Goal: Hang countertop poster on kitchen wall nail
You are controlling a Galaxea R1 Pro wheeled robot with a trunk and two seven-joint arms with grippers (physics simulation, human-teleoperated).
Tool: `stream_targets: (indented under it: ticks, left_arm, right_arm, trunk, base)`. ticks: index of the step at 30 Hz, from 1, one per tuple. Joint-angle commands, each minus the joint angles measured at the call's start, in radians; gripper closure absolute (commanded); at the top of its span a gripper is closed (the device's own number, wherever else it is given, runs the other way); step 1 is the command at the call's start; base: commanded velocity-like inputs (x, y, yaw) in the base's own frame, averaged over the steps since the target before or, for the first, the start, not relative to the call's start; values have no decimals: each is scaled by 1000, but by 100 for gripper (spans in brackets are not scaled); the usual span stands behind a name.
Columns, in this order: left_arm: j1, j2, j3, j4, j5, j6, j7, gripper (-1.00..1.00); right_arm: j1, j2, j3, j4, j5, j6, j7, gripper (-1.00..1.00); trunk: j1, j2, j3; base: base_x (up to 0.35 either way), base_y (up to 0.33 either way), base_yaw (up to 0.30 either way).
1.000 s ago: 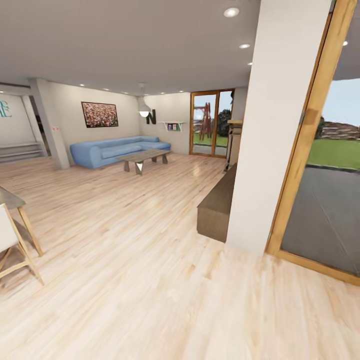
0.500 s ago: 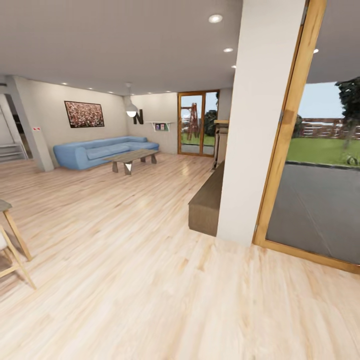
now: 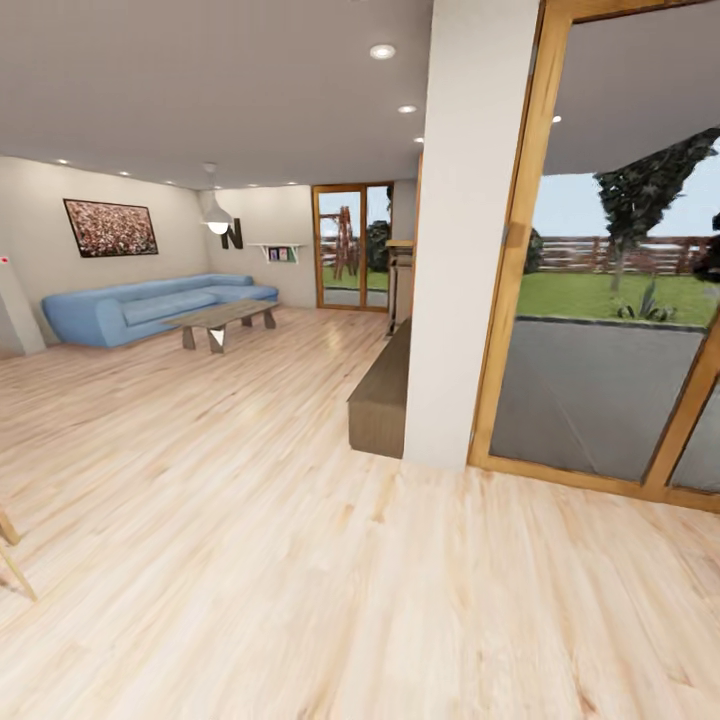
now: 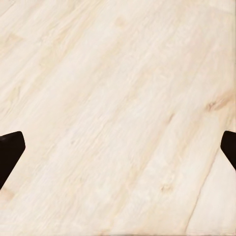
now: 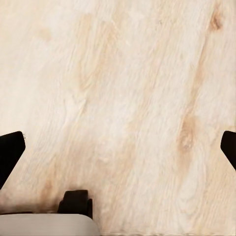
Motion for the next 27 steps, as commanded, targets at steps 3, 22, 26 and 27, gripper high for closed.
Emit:
stream_targets:
  ticks: [3,22,26,27]
  left_arm:
    - [0,0,1,-1,-1,-2,0,-100]
    - [0,0,1,-1,-1,-2,0,-100]
    - [0,0,1,-1,-1,-3,0,-100]
    - [0,-1,1,-1,-1,-3,0,-100]
  right_arm:
    - [-1,0,0,0,0,-2,0,-100]
    - [0,0,1,0,0,-2,0,-100]
    - [-1,0,1,0,0,-2,0,-100]
    - [-1,0,1,0,0,-2,0,-100]
  trunk:
    - [0,-1,0]
    - [0,-1,8]
    - [0,-1,10]
    - [0,-1,10]
  base:
    - [-252,194,-274]
    - [-217,105,-289]
    - [-141,3,-298]
    - [-92,1,-298]
